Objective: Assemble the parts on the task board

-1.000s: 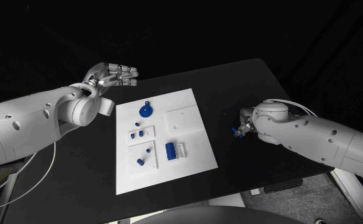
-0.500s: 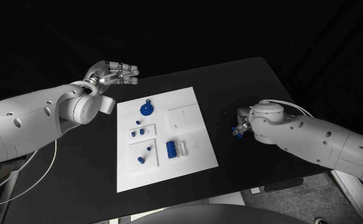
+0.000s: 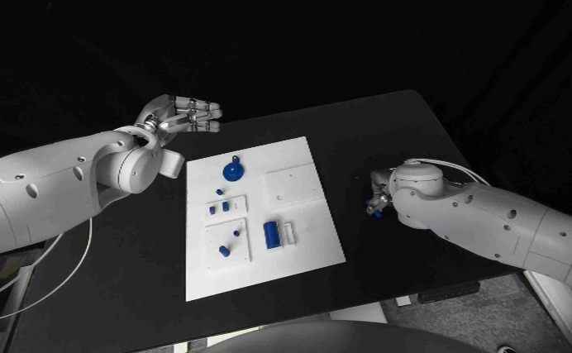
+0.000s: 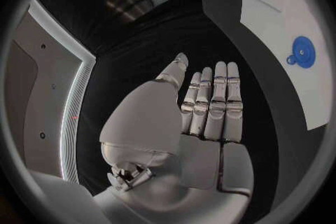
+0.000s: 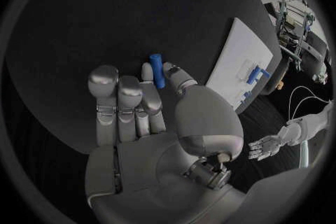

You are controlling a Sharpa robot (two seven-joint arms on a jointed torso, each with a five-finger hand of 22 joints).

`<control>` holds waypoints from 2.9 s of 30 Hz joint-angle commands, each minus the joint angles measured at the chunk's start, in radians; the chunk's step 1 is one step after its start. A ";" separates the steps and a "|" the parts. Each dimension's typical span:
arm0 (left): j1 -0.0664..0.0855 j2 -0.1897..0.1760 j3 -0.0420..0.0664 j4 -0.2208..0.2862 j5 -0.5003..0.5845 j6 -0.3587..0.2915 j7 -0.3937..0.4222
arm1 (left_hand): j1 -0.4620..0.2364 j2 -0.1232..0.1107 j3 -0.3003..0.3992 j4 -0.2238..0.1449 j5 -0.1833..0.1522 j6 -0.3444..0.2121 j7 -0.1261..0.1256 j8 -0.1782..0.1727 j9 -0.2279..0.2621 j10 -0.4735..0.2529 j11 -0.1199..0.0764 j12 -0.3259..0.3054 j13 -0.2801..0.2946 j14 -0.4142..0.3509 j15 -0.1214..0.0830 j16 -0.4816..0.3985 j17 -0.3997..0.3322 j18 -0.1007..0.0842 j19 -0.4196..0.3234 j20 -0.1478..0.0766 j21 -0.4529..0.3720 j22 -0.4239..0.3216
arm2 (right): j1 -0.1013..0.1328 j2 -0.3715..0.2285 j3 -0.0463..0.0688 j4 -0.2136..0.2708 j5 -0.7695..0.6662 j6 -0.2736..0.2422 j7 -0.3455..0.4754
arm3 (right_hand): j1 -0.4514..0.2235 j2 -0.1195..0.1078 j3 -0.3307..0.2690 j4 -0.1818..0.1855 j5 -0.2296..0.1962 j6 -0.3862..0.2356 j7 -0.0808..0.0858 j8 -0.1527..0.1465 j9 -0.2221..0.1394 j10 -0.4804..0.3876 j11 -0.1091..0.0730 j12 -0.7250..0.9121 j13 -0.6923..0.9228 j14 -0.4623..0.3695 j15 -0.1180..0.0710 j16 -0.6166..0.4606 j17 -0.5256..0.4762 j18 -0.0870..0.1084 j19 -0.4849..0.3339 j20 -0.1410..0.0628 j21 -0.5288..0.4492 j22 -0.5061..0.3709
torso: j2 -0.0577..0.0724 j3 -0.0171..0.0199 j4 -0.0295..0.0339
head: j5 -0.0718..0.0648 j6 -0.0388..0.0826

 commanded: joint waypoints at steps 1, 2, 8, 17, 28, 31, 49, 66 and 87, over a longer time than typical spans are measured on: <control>0.001 0.001 0.001 0.003 0.004 0.011 -0.001 | 0.000 0.006 -0.003 -0.002 0.000 -0.009 0.002 -0.002 -0.001 -0.003 0.002 0.002 0.000 0.001 0.001 -0.001 0.001 -0.016 0.005 -0.001 0.002 -0.002 | -0.026 0.001 -0.021 -0.026 0.027 0.043 -0.001 | 0.020 0.037 0.110 -0.081 0.046 0.006 0.002 -0.004 -0.537 -0.006 0.000 0.003 0.010 0.001 0.007 0.003 -0.002 0.014 0.054 0.010 -0.005 0.068 | 0.000 0.0002 -0.0012 | 0.005 -0.002; 0.001 0.001 0.001 0.004 0.004 0.011 -0.001 | 0.000 0.006 -0.003 -0.002 0.000 -0.009 0.002 -0.002 -0.001 -0.003 0.002 0.002 0.000 0.001 0.001 -0.001 0.001 -0.016 0.005 -0.001 0.002 -0.002 | -0.026 0.001 -0.022 -0.026 0.035 0.039 -0.001 | 0.021 0.042 0.131 -0.090 0.074 0.008 0.003 -0.004 -0.537 -0.008 0.000 0.002 0.009 0.001 0.006 0.003 -0.003 0.014 0.054 0.009 -0.005 0.069 | 0.000 0.0001 -0.0015 | 0.006 -0.003; 0.001 0.000 0.001 0.005 0.003 0.010 -0.003 | 0.000 0.006 -0.003 -0.002 0.000 -0.009 0.002 -0.002 -0.001 -0.003 0.002 0.002 0.000 0.001 0.001 -0.001 0.001 -0.016 0.005 -0.001 0.002 -0.002 | -0.027 -0.004 -0.025 -0.019 0.088 -0.049 0.008 | -0.011 0.036 0.207 -0.093 0.134 0.032 -0.003 -0.003 -0.536 0.000 -0.005 0.011 0.012 0.001 0.004 0.008 -0.001 0.013 0.055 0.008 -0.001 0.076 | 0.000 0.0004 -0.0017 | 0.012 -0.005; 0.001 -0.001 0.001 0.006 0.002 0.010 -0.005 | 0.000 0.006 -0.003 -0.002 0.000 -0.009 0.002 -0.002 -0.001 -0.003 0.002 0.002 0.000 0.001 0.001 -0.001 0.001 -0.016 0.005 -0.001 0.002 -0.002 | -0.027 -0.037 -0.020 0.053 0.198 -0.205 0.020 | -0.021 0.019 0.206 -0.089 0.208 0.066 -0.013 -0.003 -0.534 0.006 -0.013 0.010 0.011 0.000 -0.002 0.006 -0.006 0.010 0.056 0.002 0.003 0.079 | 0.000 -0.0010 -0.0015 | 0.022 -0.008; 0.001 -0.002 0.001 0.008 -0.001 0.012 -0.009 | 0.001 0.004 -0.002 -0.004 0.005 -0.010 0.002 -0.001 -0.001 -0.004 0.002 0.002 0.000 0.000 0.001 -0.001 0.001 -0.016 0.005 -0.001 0.004 -0.010 | -0.027 -0.081 0.036 0.187 0.314 -0.301 0.027 | -0.023 0.015 0.200 -0.086 0.219 0.074 -0.015 -0.003 -0.535 0.008 -0.015 0.006 0.008 0.000 -0.005 0.002 -0.012 0.009 0.057 -0.001 0.004 0.078 | -0.001 -0.0029 -0.0026 | 0.041 -0.011; 0.001 -0.001 0.001 0.009 -0.002 0.014 -0.010 | 0.001 0.004 -0.001 -0.005 0.009 -0.009 0.002 -0.001 -0.001 -0.004 0.002 0.002 0.000 0.000 0.001 -0.001 0.001 -0.017 0.005 -0.001 0.004 -0.010 | -0.027 -0.080 0.043 0.222 0.331 -0.303 0.030 | -0.023 0.016 0.197 -0.085 0.220 0.076 -0.016 -0.003 -0.535 0.009 -0.016 0.006 0.008 0.000 -0.005 0.000 -0.014 0.009 0.057 -0.001 0.004 0.077 | 0.000 -0.0030 -0.0005 | 0.045 -0.012; 0.001 0.004 0.001 0.012 -0.005 0.018 -0.016 | -0.001 0.002 0.002 -0.007 0.011 -0.011 0.003 -0.001 -0.001 -0.006 0.003 0.002 0.000 -0.002 0.002 -0.001 0.001 -0.017 0.004 0.000 0.006 -0.015 | -0.031 0.011 0.030 0.205 0.413 -0.261 0.042 | -0.024 0.019 0.186 -0.078 0.221 0.072 -0.016 -0.003 -0.535 0.005 -0.016 -0.002 0.006 -0.002 -0.006 -0.007 -0.022 0.009 0.055 -0.003 -0.010 0.072 | 0.000 -0.0015 0.0007 | 0.101 -0.036; 0.002 0.008 0.001 0.011 -0.007 0.022 -0.024 | -0.002 0.000 0.001 -0.007 0.011 -0.012 0.004 -0.002 -0.001 -0.007 0.004 0.002 0.000 -0.004 0.003 -0.001 0.001 -0.017 0.003 0.000 0.006 -0.019 | -0.048 0.109 0.016 0.162 0.440 -0.234 0.073 | -0.030 0.066 0.024 0.006 0.021 0.077 -0.034 -0.003 -0.535 -0.007 -0.024 -0.025 -0.006 -0.002 -0.012 -0.022 -0.027 0.009 0.055 -0.007 -0.036 0.058 | 0.000 -0.0021 0.0005 | 0.136 -0.053; 0.003 0.014 0.001 0.010 -0.009 0.026 -0.030 | -0.002 0.000 0.000 -0.007 0.010 -0.016 0.005 -0.002 -0.001 -0.009 0.004 0.002 0.000 -0.005 0.003 -0.001 0.001 -0.017 0.002 0.001 0.006 -0.023 | -0.048 0.186 -0.004 0.064 0.369 -0.142 0.064 | -0.020 0.078 -0.019 0.044 -0.066 0.081 -0.038 -0.003 -0.537 -0.010 -0.027 -0.027 -0.009 -0.001 -0.013 -0.027 -0.024 0.006 0.055 -0.009 -0.046 0.051 | 0.000 0.0000 -0.0012 | 0.152 -0.061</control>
